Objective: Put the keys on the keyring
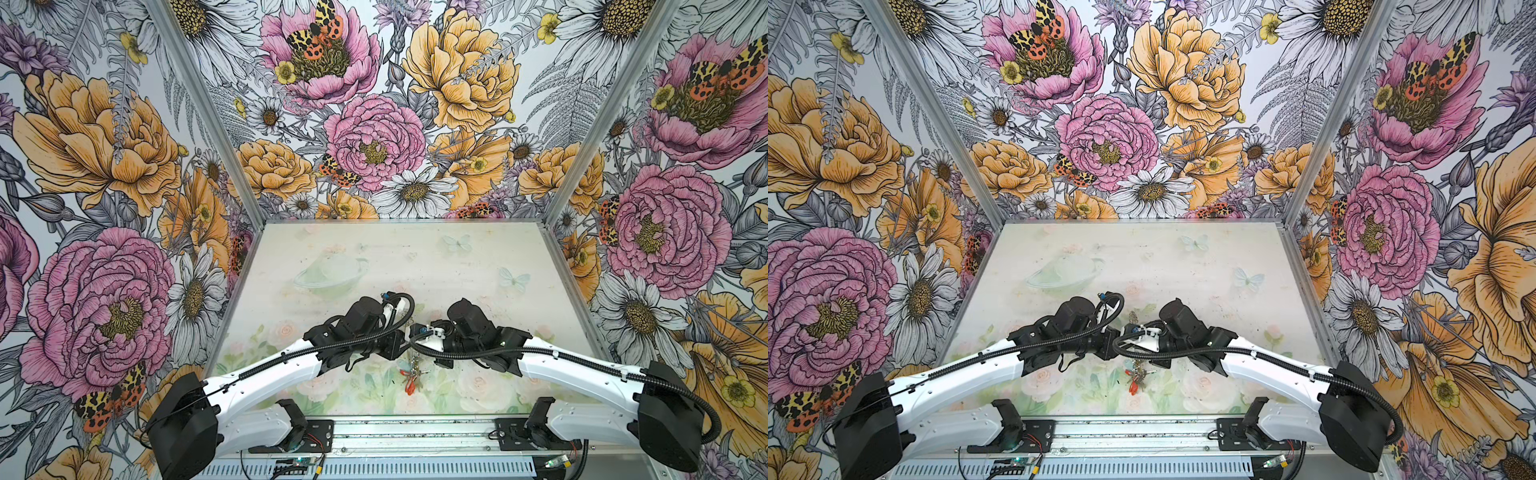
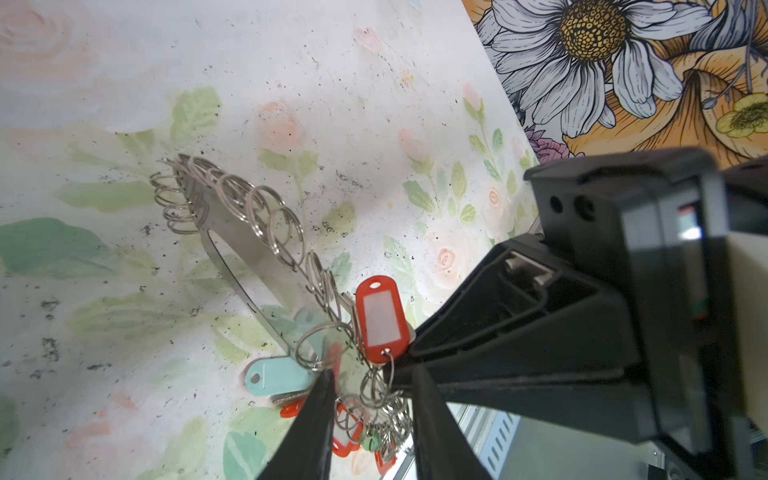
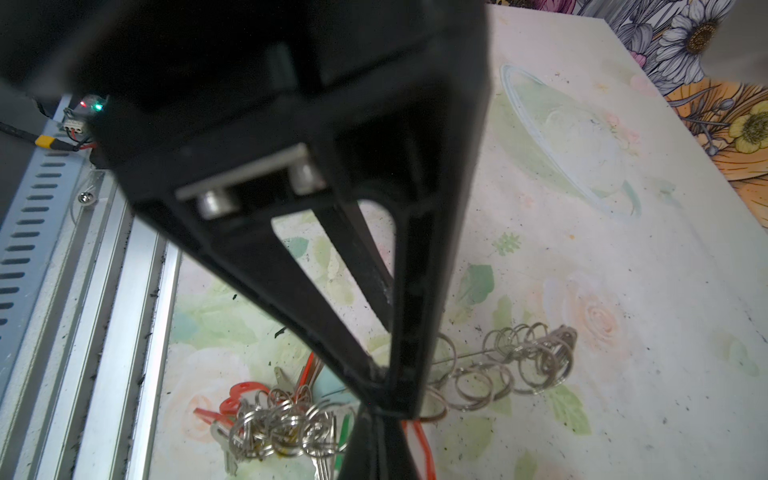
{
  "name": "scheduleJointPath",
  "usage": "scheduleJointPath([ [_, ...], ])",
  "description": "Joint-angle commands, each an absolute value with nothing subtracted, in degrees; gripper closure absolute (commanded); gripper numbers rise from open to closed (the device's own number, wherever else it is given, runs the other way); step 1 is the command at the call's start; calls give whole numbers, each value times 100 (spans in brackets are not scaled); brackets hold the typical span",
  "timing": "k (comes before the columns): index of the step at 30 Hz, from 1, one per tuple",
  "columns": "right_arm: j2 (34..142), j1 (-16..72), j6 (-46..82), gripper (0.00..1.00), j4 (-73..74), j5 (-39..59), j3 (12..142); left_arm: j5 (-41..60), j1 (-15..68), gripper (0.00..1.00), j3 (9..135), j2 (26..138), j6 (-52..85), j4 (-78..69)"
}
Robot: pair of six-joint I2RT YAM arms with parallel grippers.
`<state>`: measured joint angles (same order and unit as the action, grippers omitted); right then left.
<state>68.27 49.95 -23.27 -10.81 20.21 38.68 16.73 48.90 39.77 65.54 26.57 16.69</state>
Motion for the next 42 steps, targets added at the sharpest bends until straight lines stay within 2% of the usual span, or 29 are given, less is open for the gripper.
scheduleJointPath([
  [1, 6741, 5034, -2364, 100, -677, 2184, 3867, 1674, 4922, 70, 4128, 6652, 2505, 1696],
  [8, 6719, 5043, -2366, 100, -676, 2171, 3867, 1617, 4919, 77, 4140, 6722, 2471, 1796],
  [22, 6693, 5065, -2378, 100, -677, 2106, 3859, 1727, 4937, 83, 4203, 6893, 2470, 1851],
  [28, 6684, 5089, -2334, 100, -642, 1850, 3850, 1689, 4939, 92, 4193, 6848, 2518, 1837],
  [34, 6297, 5070, -1901, 100, 216, 1714, 3357, 1389, 4924, 98, 4046, 6689, 2753, 1697],
  [42, 5924, 4984, -1138, 100, 1510, 1507, 2799, 1162, 4865, 98, 3606, 6513, 3425, 1112],
])
